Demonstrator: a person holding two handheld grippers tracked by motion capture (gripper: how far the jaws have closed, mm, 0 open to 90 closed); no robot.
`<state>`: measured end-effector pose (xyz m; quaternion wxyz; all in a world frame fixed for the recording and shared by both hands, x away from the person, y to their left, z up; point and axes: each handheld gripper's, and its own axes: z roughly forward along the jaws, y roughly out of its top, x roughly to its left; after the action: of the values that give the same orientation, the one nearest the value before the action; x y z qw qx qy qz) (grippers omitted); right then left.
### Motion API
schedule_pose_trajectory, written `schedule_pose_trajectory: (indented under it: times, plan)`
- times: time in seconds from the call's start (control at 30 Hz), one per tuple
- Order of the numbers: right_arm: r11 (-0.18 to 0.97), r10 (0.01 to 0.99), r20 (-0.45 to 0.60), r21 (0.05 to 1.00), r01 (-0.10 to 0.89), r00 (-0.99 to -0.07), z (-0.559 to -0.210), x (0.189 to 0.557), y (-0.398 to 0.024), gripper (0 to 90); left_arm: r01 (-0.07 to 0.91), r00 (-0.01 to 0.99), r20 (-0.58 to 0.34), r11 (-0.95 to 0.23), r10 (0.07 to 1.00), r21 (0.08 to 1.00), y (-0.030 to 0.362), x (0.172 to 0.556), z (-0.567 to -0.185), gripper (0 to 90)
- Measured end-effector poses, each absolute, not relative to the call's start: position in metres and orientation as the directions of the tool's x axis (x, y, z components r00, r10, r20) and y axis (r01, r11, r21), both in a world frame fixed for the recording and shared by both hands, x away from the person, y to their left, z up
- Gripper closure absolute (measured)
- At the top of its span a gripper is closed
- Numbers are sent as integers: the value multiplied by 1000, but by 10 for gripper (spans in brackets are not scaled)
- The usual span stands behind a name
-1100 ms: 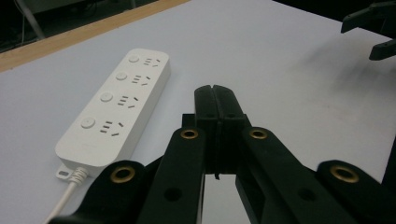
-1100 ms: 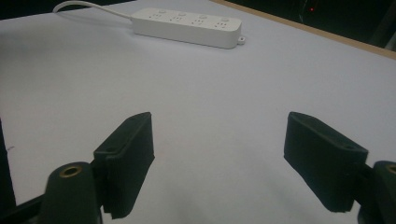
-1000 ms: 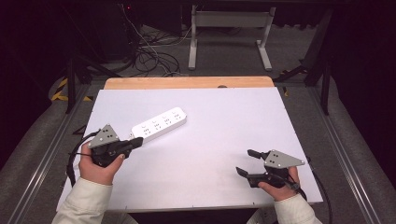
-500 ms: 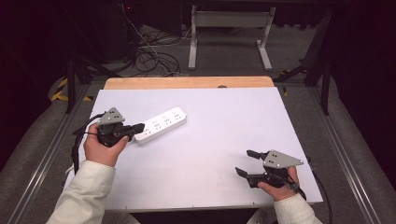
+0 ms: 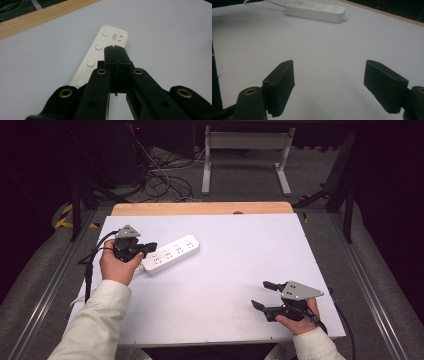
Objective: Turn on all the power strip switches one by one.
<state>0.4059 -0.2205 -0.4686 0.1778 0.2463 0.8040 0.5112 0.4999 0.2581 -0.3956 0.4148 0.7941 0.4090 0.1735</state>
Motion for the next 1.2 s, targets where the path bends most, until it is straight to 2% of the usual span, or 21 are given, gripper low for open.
schedule_pose_trajectory:
  times: [0.63, 1.2]
  plan:
    - [357, 574, -29, 908, 218, -819, -469, 407, -222, 251, 546, 572, -79, -307, 817, 779, 264, 519, -409, 896]
    - [355, 573, -28, 909, 217, -819, -469, 407, -223, 251, 625, 553, -76, -353, 830, 696, 265, 534, -427, 896]
